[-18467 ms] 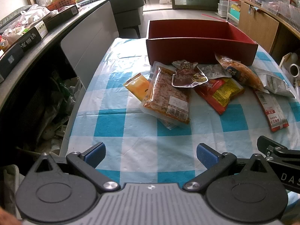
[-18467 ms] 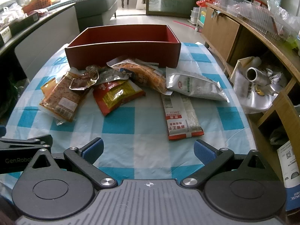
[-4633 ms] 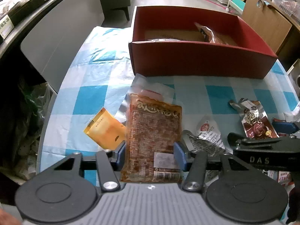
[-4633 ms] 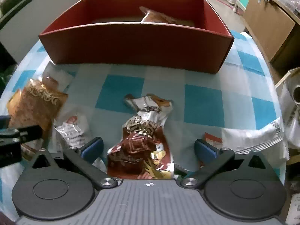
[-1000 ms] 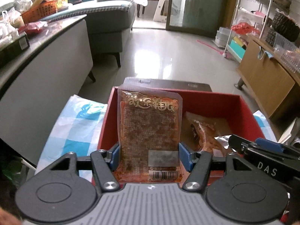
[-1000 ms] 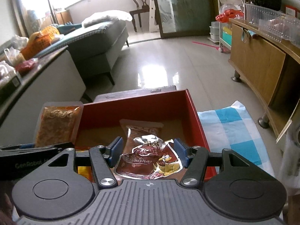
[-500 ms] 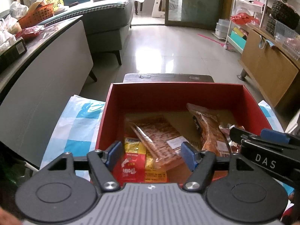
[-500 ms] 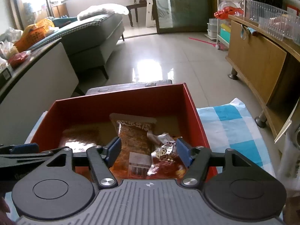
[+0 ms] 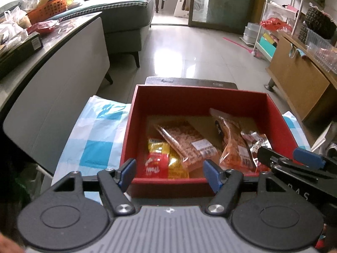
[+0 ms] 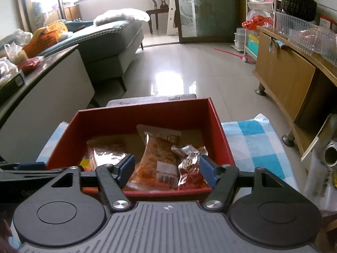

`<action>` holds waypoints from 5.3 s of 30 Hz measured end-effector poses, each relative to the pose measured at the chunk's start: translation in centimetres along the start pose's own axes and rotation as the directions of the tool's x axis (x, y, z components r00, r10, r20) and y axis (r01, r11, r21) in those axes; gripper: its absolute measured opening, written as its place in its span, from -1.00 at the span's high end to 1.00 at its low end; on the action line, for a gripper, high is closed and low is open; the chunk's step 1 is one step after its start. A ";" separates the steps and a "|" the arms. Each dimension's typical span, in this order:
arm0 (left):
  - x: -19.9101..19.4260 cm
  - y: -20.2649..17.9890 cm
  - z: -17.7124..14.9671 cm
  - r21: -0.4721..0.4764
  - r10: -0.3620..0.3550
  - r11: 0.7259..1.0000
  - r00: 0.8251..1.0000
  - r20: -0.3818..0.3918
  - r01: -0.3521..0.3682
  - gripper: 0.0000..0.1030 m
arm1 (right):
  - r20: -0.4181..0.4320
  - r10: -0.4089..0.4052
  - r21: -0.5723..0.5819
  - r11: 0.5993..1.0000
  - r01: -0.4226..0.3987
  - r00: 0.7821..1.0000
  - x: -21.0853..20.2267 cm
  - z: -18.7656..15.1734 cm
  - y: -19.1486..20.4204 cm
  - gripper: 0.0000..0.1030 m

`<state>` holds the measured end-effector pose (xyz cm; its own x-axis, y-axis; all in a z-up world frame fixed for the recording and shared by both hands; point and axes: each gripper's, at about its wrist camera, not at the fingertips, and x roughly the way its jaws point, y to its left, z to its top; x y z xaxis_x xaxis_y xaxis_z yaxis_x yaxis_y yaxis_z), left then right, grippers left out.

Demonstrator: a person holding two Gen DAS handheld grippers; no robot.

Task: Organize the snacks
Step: 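Withdraw both open tools from the red box toward the remaining snacks, then grasp the orange cartoon-face snack with left while right grasps the silver foil pouch, then lift the orange snack with left while right lifts the silver foil pouch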

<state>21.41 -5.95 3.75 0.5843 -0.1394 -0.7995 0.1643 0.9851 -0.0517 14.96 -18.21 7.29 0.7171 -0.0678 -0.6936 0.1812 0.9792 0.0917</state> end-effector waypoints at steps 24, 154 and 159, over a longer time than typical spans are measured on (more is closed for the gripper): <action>-3.8 2.0 -5.1 0.016 -0.026 1.000 0.997 -0.067 0.027 -0.25 | -0.066 0.041 -0.014 0.999 -0.042 0.997 -4.0 -4.4 1.0 -0.48; -6.2 6.0 -17.1 -0.045 -0.036 0.999 0.976 -0.214 0.027 0.77 | -0.292 0.076 -0.144 0.982 -0.123 0.953 -8.3 -14.9 5.1 -0.09; -5.7 4.5 -17.7 0.000 -0.058 0.998 0.971 -0.231 0.059 -0.05 | -0.286 0.056 -0.159 0.982 -0.105 0.956 -7.9 -15.2 5.0 -0.09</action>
<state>4.73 1.03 -2.52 0.3741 -0.1690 -0.9119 0.1984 0.9751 -0.0993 0.02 -9.88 2.37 0.5033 0.0449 -0.8629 -0.0043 0.9988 0.0495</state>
